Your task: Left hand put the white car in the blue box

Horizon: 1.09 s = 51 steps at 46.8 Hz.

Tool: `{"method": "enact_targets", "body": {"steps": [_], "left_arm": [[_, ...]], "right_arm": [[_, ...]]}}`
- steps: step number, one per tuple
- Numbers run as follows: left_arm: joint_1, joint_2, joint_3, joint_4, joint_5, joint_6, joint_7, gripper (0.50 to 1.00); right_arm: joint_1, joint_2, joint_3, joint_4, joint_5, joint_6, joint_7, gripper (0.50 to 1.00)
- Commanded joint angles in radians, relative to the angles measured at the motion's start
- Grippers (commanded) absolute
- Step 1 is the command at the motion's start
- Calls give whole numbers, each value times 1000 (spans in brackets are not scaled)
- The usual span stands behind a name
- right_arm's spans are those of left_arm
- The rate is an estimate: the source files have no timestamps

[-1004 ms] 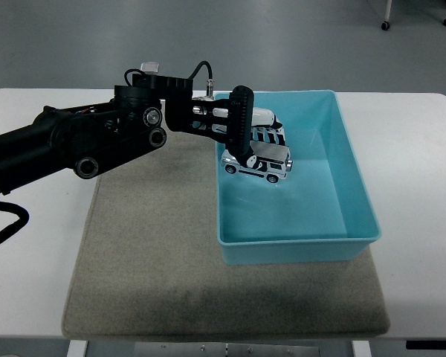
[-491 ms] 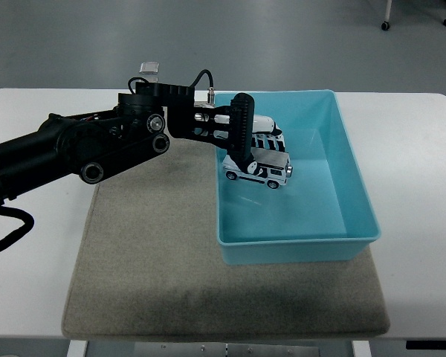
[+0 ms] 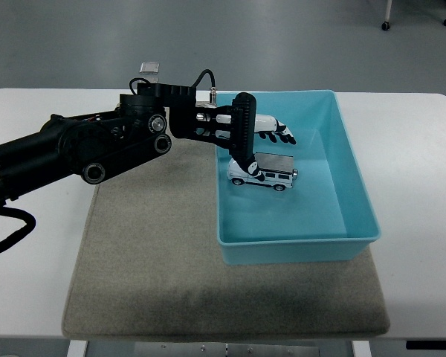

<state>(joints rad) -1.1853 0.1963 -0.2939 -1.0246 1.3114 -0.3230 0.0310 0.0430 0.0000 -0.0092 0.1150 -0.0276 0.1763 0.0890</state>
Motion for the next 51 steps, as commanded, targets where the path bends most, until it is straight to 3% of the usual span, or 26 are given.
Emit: {"method": "enact_targets", "body": {"steps": [1, 21, 29, 39, 51], "left_arm": [[-8, 0, -4, 0, -8, 32, -3, 945], [-85, 5, -50, 109, -53, 148, -10, 994], [-91, 12, -96, 201, -162, 154, -10, 994], [-92, 15, -87, 327, -326, 277, -33, 996], [-82, 15, -96, 417, -503, 288, -40, 996]], "right_arm": [[0, 0, 0, 0, 0, 0, 0, 936], [0, 0, 0, 0, 0, 0, 0, 936], [0, 0, 0, 0, 0, -1, 0, 936], [-2, 0, 0, 0, 0, 0, 0, 936], [0, 0, 0, 0, 0, 0, 0, 936]]}}
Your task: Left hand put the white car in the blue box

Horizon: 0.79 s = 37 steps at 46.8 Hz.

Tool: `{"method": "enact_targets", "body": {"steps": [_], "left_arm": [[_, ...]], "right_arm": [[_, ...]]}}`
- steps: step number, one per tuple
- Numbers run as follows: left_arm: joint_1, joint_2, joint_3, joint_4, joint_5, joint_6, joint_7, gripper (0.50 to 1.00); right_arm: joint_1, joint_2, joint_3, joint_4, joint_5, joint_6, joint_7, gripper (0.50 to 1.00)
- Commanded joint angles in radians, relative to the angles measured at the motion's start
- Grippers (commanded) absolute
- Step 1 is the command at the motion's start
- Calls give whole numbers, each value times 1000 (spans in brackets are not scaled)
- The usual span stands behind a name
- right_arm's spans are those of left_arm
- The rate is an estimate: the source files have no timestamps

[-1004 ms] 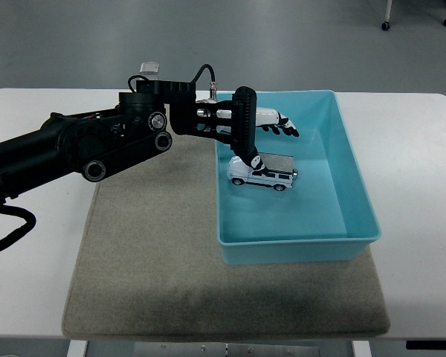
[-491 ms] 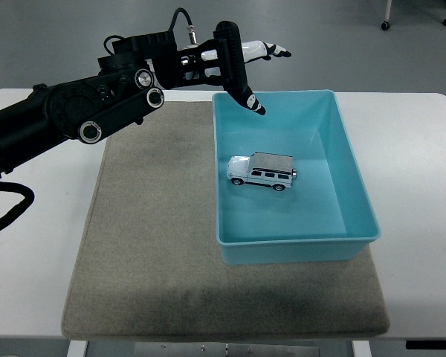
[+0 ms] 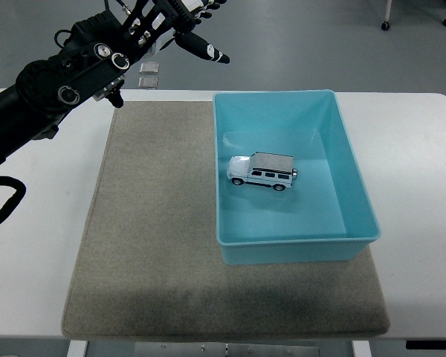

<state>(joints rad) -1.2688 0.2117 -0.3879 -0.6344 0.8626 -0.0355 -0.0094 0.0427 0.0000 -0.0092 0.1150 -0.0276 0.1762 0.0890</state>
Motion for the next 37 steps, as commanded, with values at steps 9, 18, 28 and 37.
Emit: {"method": "enact_targets", "body": {"steps": [9, 18, 28, 37], "left_arm": [[3, 0, -5, 110, -419, 0, -1, 996], [8, 0, -3, 171, -839, -1, -1, 996], [12, -8, -5, 220, -982, -3, -69, 996], [29, -14, -5, 249, -1105, -29, -101, 996]], "right_arm": [[0, 0, 0, 0, 0, 0, 0, 936], [0, 0, 0, 0, 0, 0, 0, 936], [0, 0, 0, 0, 0, 0, 0, 936], [0, 0, 0, 0, 0, 0, 0, 936]]}}
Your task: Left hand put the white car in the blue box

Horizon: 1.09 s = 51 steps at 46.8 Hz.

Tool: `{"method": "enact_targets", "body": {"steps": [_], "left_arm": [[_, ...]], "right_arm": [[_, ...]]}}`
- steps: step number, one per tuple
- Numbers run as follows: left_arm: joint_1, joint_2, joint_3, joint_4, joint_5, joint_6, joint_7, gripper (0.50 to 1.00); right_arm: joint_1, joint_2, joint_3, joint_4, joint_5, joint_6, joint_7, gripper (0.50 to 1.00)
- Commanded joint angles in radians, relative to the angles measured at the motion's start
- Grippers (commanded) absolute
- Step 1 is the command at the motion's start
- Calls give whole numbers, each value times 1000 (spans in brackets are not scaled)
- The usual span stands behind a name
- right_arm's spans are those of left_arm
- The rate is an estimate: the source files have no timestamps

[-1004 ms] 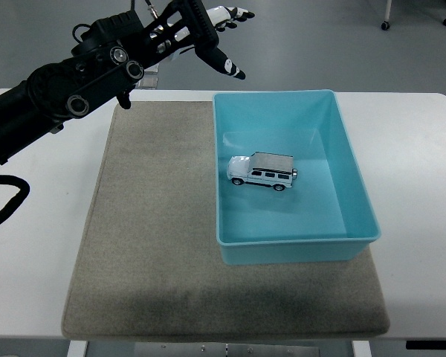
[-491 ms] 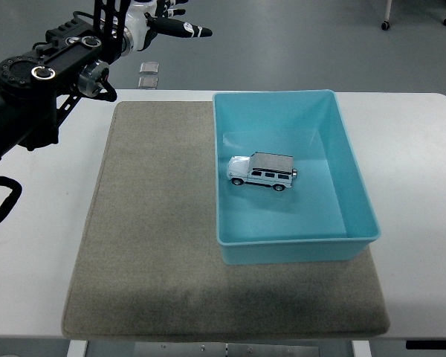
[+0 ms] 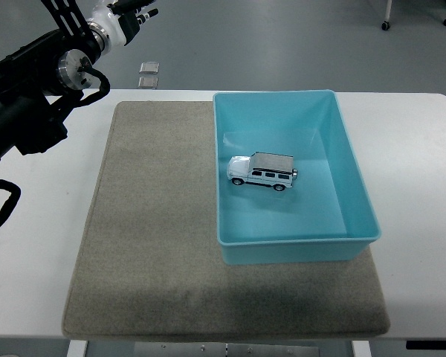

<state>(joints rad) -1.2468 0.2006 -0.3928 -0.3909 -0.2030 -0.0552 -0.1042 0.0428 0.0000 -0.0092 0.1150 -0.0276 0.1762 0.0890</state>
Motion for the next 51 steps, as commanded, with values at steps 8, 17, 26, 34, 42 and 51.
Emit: {"method": "enact_targets", "body": {"steps": [8, 17, 26, 34, 42, 51], "left_arm": [[38, -4, 0, 20, -139, -118, -6, 996], [64, -4, 0, 81, -164, -287, -28, 996], [86, -4, -5, 76, -164, -284, -28, 996], [86, -4, -21, 78, -161, -285, -29, 996], [87, -3, -21, 80, -159, -285, -29, 996], [107, -4, -23, 83, -154, -287, -29, 996]], "right_arm": [[0, 0, 0, 0, 0, 0, 0, 936], [-1, 0, 0, 0, 0, 0, 0, 936], [0, 0, 0, 0, 0, 0, 0, 936], [0, 0, 0, 0, 0, -1, 0, 936], [0, 0, 0, 0, 0, 0, 0, 936], [0, 0, 0, 0, 0, 0, 0, 936]]}}
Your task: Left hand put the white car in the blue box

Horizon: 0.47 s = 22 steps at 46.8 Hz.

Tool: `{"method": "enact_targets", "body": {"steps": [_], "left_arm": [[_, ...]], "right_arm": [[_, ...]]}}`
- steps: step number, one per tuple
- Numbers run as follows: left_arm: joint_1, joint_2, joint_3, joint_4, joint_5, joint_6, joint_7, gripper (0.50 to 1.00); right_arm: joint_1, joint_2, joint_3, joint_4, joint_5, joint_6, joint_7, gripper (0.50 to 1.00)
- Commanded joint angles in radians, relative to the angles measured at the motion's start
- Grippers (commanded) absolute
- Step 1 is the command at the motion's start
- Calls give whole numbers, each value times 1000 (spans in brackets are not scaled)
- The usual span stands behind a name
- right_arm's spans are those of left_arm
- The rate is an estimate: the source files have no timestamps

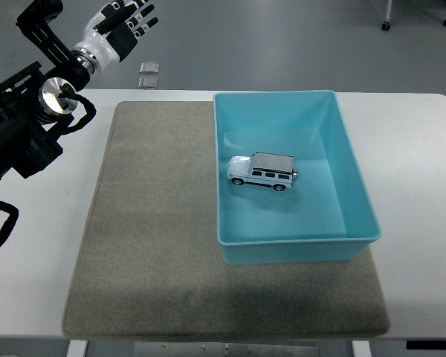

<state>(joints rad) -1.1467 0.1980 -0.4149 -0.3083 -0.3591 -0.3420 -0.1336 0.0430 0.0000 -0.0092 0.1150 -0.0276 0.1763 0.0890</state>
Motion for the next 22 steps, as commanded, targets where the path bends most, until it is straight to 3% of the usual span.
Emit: {"method": "enact_targets", "body": {"steps": [1, 22], "left_arm": [[8, 0, -1, 1, 2, 0, 0, 996], [15, 1, -1, 5, 5, 1, -1, 996]], "right_arm": [[0, 0, 0, 0, 0, 0, 0, 936], [2, 0, 3, 18, 3, 14, 0, 936]]}}
